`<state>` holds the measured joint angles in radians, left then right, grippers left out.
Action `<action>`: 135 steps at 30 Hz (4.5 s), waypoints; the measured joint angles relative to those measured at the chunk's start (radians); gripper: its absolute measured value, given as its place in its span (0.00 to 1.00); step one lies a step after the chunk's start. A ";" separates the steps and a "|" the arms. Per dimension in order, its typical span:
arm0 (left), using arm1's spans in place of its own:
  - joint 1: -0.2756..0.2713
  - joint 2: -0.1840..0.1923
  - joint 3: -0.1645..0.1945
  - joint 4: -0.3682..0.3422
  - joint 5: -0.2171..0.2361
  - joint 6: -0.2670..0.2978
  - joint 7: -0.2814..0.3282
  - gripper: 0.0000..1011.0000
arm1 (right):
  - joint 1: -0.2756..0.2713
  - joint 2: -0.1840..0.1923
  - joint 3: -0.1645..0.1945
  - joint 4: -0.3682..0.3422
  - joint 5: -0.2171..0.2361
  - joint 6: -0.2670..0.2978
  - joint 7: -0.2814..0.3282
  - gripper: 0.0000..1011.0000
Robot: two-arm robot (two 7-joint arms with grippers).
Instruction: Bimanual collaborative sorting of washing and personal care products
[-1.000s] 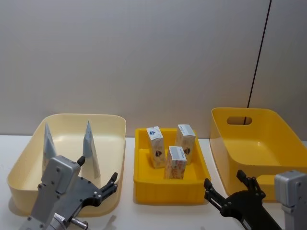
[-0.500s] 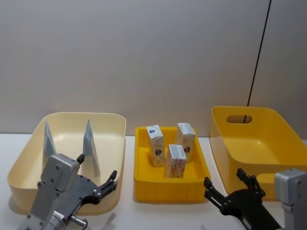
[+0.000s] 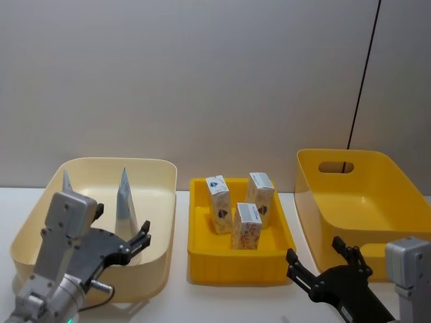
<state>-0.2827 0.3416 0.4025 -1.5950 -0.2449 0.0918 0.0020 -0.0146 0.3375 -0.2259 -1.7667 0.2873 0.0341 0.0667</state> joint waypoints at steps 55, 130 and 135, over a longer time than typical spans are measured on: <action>-0.191 -0.144 -0.043 0.300 -0.032 0.068 -0.014 0.39 | 0.000 0.000 0.000 0.000 0.000 0.000 0.000 0.99; -0.321 -0.155 0.081 0.300 -0.352 -0.019 -0.702 0.26 | 0.000 0.000 0.000 0.000 0.000 0.000 0.000 0.99; -0.328 -0.159 0.097 0.311 -0.335 -0.029 -0.685 0.26 | 0.000 0.000 0.000 0.000 0.000 0.000 0.000 0.99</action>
<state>-0.6110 0.1823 0.4994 -1.2840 -0.5797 0.0628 -0.6832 -0.0146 0.3375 -0.2259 -1.7667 0.2874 0.0340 0.0667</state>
